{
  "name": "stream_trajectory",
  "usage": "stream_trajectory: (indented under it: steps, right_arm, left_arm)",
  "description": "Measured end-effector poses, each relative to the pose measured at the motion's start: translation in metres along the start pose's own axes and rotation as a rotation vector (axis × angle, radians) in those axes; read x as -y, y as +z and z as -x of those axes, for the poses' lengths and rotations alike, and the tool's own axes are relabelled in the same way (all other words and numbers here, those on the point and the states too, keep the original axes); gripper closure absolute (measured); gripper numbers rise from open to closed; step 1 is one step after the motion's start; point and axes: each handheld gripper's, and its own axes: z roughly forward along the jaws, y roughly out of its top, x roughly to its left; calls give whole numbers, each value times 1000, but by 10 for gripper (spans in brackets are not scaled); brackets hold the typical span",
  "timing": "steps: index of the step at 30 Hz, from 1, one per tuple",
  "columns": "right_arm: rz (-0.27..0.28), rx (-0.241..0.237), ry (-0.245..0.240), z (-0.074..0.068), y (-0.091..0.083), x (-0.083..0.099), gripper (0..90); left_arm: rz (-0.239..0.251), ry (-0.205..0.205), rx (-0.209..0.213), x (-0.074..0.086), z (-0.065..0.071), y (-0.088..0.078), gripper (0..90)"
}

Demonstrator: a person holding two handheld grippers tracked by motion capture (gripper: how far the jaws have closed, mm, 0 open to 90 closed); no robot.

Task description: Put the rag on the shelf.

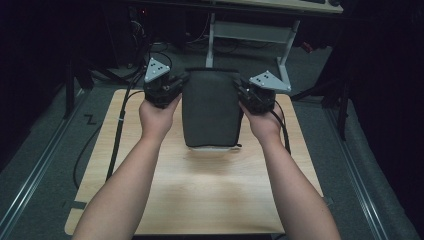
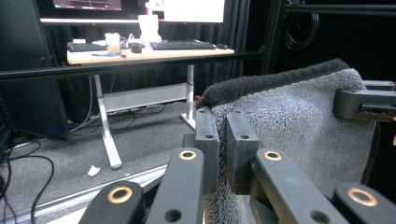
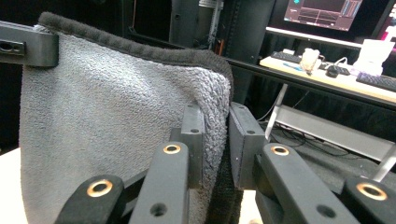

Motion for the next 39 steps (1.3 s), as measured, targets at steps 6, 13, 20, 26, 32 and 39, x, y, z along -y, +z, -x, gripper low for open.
stream_trajectory:
  steps: [6, 13, 20, 26, 32, 39]
  right_arm:
    - [-28, -1, -16, 7, 21, 9, 790]
    - [-132, -13, -30, 16, 41, 34, 782]
    - [-201, -28, -23, 21, 50, 54, 790]
    - [-242, -42, -10, 21, 59, 63, 793]
    - [-265, -51, 7, 24, 62, 69, 790]
    - [-260, -101, 61, 28, 63, 81, 784]
  left_arm:
    - [-81, 46, -36, 10, -9, 24, 850]
    - [-222, 6, -13, 46, -23, 51, 853]
    - [-259, -42, 23, 65, -30, 57, 856]
    - [-300, -101, 43, 78, -41, 60, 858]
    - [-324, -102, 49, 89, -40, 64, 858]
    - [-346, -137, 72, 104, -43, 62, 857]
